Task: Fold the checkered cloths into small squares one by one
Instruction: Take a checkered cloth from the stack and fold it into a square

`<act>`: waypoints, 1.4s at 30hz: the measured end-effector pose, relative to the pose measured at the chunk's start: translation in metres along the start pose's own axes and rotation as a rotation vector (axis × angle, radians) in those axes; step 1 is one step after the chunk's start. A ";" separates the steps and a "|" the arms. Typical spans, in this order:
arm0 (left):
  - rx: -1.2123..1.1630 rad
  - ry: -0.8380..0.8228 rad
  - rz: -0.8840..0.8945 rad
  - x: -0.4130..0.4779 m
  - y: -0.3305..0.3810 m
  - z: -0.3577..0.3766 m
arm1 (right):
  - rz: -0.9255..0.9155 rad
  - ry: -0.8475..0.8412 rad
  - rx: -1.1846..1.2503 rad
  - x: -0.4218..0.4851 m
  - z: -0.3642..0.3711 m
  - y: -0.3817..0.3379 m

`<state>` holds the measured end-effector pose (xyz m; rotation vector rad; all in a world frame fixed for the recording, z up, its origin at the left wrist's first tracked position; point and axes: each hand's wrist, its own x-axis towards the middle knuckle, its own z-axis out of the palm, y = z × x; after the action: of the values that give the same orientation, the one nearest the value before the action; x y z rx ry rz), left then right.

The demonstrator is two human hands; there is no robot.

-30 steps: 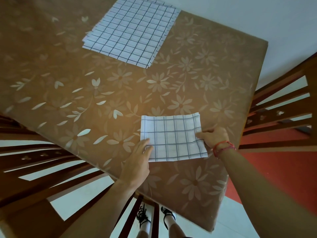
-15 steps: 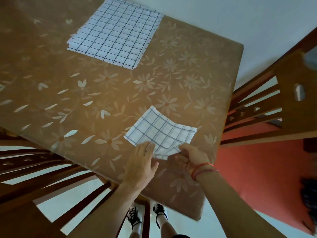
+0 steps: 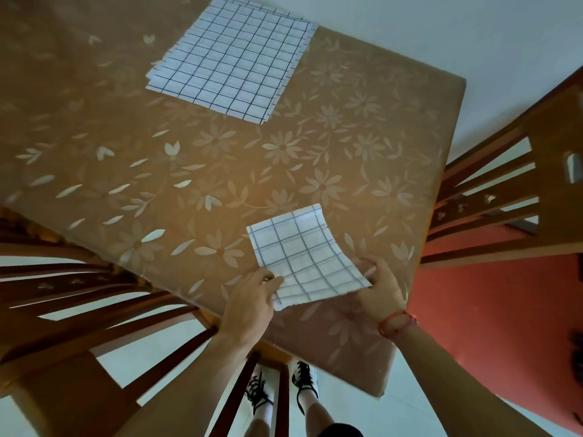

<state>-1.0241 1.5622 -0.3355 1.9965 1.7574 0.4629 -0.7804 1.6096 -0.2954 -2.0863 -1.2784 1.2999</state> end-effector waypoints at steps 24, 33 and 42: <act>-0.133 0.127 -0.262 0.001 -0.028 -0.032 | -0.412 -0.167 -0.447 0.030 0.018 -0.027; -0.200 0.147 -0.336 0.021 -0.040 -0.028 | -0.277 -0.082 -0.490 0.060 0.037 -0.025; 0.090 0.178 -0.051 0.026 -0.045 -0.024 | -0.249 -0.107 -0.520 0.071 0.040 -0.029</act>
<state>-1.0713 1.5954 -0.3400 2.0198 1.9636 0.5703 -0.8170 1.6786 -0.3320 -2.0976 -2.0260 1.0594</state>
